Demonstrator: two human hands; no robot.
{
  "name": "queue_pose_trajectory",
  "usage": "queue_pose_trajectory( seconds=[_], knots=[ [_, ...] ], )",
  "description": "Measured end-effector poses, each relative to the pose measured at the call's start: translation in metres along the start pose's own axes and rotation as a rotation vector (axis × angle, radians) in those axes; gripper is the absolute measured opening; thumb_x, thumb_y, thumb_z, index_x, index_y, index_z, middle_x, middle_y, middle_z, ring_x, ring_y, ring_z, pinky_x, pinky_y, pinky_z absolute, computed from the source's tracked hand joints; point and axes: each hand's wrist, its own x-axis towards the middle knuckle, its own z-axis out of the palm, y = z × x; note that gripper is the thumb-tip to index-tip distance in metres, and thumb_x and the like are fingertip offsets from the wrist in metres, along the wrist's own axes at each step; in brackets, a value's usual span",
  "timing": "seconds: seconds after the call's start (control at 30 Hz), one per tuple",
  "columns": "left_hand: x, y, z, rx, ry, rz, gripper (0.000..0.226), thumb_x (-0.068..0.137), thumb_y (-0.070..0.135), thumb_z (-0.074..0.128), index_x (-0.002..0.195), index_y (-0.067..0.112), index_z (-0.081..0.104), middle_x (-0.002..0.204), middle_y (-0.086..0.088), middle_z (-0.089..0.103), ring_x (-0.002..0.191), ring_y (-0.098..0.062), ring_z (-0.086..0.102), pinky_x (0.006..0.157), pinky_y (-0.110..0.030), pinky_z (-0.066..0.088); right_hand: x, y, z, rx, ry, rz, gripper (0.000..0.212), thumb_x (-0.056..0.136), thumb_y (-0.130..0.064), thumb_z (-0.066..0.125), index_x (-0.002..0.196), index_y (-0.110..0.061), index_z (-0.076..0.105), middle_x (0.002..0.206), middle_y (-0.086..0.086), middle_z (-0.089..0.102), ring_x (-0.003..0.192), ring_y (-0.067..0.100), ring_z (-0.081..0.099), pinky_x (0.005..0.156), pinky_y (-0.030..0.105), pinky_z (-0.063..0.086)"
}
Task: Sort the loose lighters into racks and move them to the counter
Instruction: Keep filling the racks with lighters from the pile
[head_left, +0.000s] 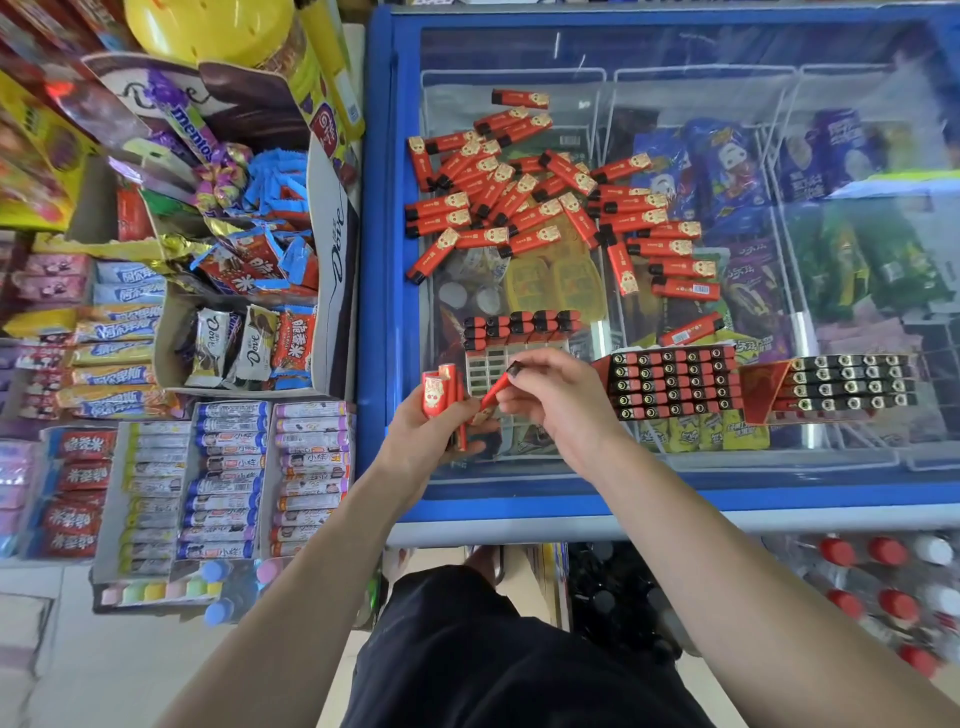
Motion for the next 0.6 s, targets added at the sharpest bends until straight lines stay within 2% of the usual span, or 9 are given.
queue_pose_trajectory(
  seconds=[0.07, 0.17, 0.3, 0.5, 0.6],
  knots=[
    [0.003, -0.001, -0.001, 0.038, 0.064, 0.018, 0.023, 0.095, 0.013, 0.074, 0.115, 0.013, 0.064, 0.101, -0.009, 0.08, 0.094, -0.024, 0.079, 0.074, -0.035, 0.063, 0.0, -0.001, -0.001, -0.12, 0.047, -0.084, 0.016, 0.095, 0.002, 0.066, 0.109, -0.005, 0.068, 0.091, 0.015, 0.075, 0.078, 0.022, 0.075, 0.076, 0.032, 0.063],
    [0.009, -0.003, -0.003, 0.102, 0.136, 0.042, 0.023, 0.093, 0.01, 0.076, 0.114, 0.014, 0.065, 0.096, -0.007, 0.079, 0.092, -0.027, 0.078, 0.075, -0.039, 0.066, 0.003, 0.002, 0.0, -0.406, 0.191, -0.284, 0.014, 0.093, -0.009, 0.069, 0.103, -0.019, 0.07, 0.088, -0.004, 0.075, 0.082, 0.012, 0.074, 0.08, 0.029, 0.06],
    [0.014, -0.007, -0.004, 0.25, 0.149, 0.052, 0.02, 0.089, 0.013, 0.076, 0.106, 0.017, 0.067, 0.084, -0.004, 0.078, 0.088, -0.031, 0.077, 0.087, -0.052, 0.063, 0.008, 0.007, 0.005, -0.631, 0.294, -0.559, 0.017, 0.095, -0.006, 0.068, 0.109, -0.014, 0.072, 0.105, -0.002, 0.071, 0.091, 0.007, 0.069, 0.082, 0.012, 0.054],
    [0.017, -0.008, 0.0, 0.358, 0.132, 0.078, 0.016, 0.088, 0.017, 0.075, 0.1, 0.023, 0.067, 0.091, -0.007, 0.076, 0.087, -0.029, 0.076, 0.087, -0.052, 0.063, 0.011, 0.007, 0.013, -0.689, 0.304, -0.652, 0.02, 0.095, -0.004, 0.067, 0.113, -0.008, 0.073, 0.108, 0.001, 0.071, 0.092, 0.008, 0.067, 0.081, 0.003, 0.048],
    [0.019, -0.008, 0.0, 0.416, 0.13, 0.097, 0.017, 0.087, 0.019, 0.075, 0.1, 0.027, 0.067, 0.091, -0.005, 0.075, 0.086, -0.027, 0.076, 0.086, -0.053, 0.063, 0.01, 0.009, 0.017, -0.626, 0.28, -0.621, 0.021, 0.096, -0.008, 0.066, 0.116, -0.007, 0.073, 0.11, 0.003, 0.071, 0.092, 0.002, 0.066, 0.082, 0.005, 0.049]
  ],
)
